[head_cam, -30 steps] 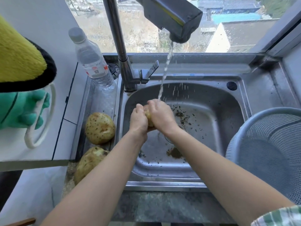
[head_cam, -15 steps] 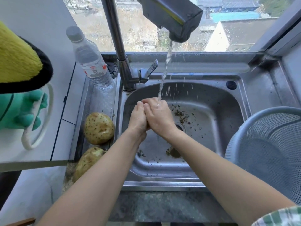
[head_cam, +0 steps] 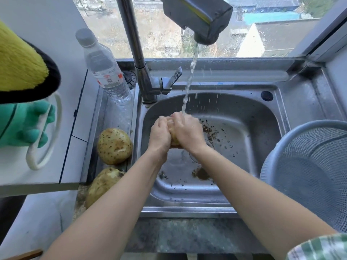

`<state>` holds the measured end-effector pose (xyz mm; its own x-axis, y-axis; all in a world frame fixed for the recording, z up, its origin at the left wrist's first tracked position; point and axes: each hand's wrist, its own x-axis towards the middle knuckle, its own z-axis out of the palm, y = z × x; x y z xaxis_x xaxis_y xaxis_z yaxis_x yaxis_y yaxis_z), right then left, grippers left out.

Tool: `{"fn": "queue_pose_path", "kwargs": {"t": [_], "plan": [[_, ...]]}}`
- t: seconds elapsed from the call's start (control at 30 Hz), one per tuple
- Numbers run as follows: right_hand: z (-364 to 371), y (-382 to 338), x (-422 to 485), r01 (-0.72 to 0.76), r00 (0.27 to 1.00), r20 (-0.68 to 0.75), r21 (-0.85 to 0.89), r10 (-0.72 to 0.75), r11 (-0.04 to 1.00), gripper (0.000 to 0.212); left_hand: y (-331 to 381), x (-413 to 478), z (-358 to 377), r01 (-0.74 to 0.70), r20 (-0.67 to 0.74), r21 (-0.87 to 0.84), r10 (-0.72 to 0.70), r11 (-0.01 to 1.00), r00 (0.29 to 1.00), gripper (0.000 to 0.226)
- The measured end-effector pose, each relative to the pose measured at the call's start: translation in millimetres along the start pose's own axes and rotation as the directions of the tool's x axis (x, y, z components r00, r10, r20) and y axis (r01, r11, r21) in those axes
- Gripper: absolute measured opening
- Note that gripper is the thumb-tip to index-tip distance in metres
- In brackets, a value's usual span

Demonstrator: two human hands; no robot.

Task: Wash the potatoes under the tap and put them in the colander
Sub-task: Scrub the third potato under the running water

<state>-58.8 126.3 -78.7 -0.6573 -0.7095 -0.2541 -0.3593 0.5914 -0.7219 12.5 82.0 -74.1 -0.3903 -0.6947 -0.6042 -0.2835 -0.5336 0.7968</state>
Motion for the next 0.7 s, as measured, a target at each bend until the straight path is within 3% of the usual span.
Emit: {"fn": "queue_pose_path", "kwargs": {"t": [0.1,0.2,0.27,0.37,0.47,0.7], "plan": [[-12.1,0.4,14.1,-0.320,0.936,0.240,0.274,0.258,0.907,0.034,-1.6,-3.1,0.6,0.003,-0.054,0.038,-0.001,0.999,0.999,0.037],[-9.1,3.1,7.7,-0.531,0.847,0.426,0.683,0.317,0.501,0.041,-3.7,3.9,-6.8,0.087,-0.179,-0.030,-0.091,0.996,0.980,0.039],[-10.0,4.9,4.5,-0.557,0.825,0.484,0.783,0.290,0.277,0.046,-4.7,7.5,-15.1,0.117,-0.269,0.000,-0.113,0.993,0.957,0.042],[-14.4,-1.1,3.7,-0.585,0.800,0.566,0.809,0.200,0.055,0.057,-8.8,8.3,-23.7,0.127,-0.312,0.071,-0.099,0.989,0.945,0.046],[-19.8,-12.4,0.3,-0.601,0.786,0.603,0.797,0.140,-0.057,0.062,-14.1,4.1,-26.1,0.160,-0.292,0.078,-0.131,0.984,0.947,0.045],[-23.2,-20.4,-9.2,-0.575,0.793,0.591,0.806,0.147,-0.140,0.054,-20.9,11.8,-29.6,0.198,-0.239,0.043,-0.182,0.979,0.954,0.048]]}}
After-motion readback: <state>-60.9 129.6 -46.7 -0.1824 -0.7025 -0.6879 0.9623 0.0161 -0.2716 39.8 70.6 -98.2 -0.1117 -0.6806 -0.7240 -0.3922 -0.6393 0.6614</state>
